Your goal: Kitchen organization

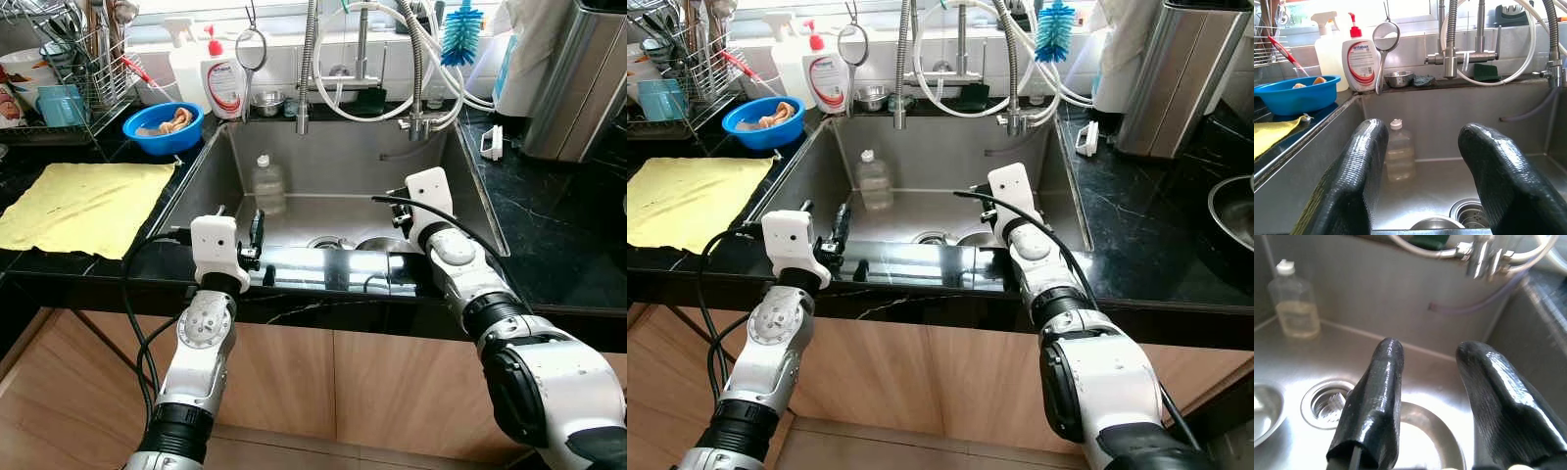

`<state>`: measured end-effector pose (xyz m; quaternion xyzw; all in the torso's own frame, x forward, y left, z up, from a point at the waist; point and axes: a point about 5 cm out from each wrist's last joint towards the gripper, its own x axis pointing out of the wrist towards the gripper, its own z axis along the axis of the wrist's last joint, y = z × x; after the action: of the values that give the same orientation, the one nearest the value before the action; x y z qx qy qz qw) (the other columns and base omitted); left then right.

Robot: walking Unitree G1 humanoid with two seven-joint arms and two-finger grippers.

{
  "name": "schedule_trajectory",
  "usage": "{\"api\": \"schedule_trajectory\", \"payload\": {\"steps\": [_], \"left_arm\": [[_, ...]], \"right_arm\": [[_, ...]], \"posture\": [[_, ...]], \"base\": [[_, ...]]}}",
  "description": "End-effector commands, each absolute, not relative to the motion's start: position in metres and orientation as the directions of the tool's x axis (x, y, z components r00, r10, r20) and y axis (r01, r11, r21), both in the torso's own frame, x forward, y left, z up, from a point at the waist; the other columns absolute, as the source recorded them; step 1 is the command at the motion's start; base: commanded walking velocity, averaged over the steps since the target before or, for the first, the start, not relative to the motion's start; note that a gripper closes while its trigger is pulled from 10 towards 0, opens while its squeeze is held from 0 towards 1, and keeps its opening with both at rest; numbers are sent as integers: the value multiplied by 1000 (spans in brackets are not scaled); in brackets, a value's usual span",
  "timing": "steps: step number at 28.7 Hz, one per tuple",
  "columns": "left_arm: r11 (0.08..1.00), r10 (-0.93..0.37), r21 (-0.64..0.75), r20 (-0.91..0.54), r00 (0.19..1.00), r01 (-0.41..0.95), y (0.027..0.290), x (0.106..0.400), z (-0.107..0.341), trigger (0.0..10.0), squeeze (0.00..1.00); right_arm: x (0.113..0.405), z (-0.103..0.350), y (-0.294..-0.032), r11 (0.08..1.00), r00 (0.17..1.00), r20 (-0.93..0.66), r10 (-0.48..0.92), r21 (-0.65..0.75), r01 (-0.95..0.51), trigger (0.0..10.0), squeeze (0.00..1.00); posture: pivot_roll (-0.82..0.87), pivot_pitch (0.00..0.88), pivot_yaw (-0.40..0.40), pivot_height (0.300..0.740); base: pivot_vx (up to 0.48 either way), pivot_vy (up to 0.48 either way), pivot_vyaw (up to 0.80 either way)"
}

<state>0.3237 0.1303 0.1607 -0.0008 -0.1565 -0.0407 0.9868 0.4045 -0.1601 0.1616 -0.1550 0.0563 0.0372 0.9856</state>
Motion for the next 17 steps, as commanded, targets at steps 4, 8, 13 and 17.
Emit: {"api": "schedule_trajectory", "payload": {"steps": [4, 8, 13, 17], "left_arm": [[998, -70, 20, 301, 951, 67, 136, 323, 161, 10000, 0], [997, -75, 21, 300, 951, 72, 135, 325, 162, 10000, 0], [997, -77, 24, 315, 946, 73, 137, 329, 168, 10000, 0], [997, -83, 26, 329, 941, 79, 136, 330, 173, 10000, 0]], "right_arm": [[413, 205, -170, 972, 999, 52, -3, -233, 15, 10000, 0], [409, 217, -181, 977, 989, 146, -26, -205, 56, 10000, 0], [395, 234, -191, 978, 964, 266, -23, -192, 77, 10000, 0], [381, 238, -197, 979, 957, 289, -32, -185, 89, 10000, 0]], "posture": [[-101, 0, 65, 740], [-118, 0, 73, 740], [-139, 0, 78, 740], [-147, 0, 80, 740]], "base": [[0, 0, 0], [0, 0, 0], [0, 0, 0], [0, 0, 0]]}}
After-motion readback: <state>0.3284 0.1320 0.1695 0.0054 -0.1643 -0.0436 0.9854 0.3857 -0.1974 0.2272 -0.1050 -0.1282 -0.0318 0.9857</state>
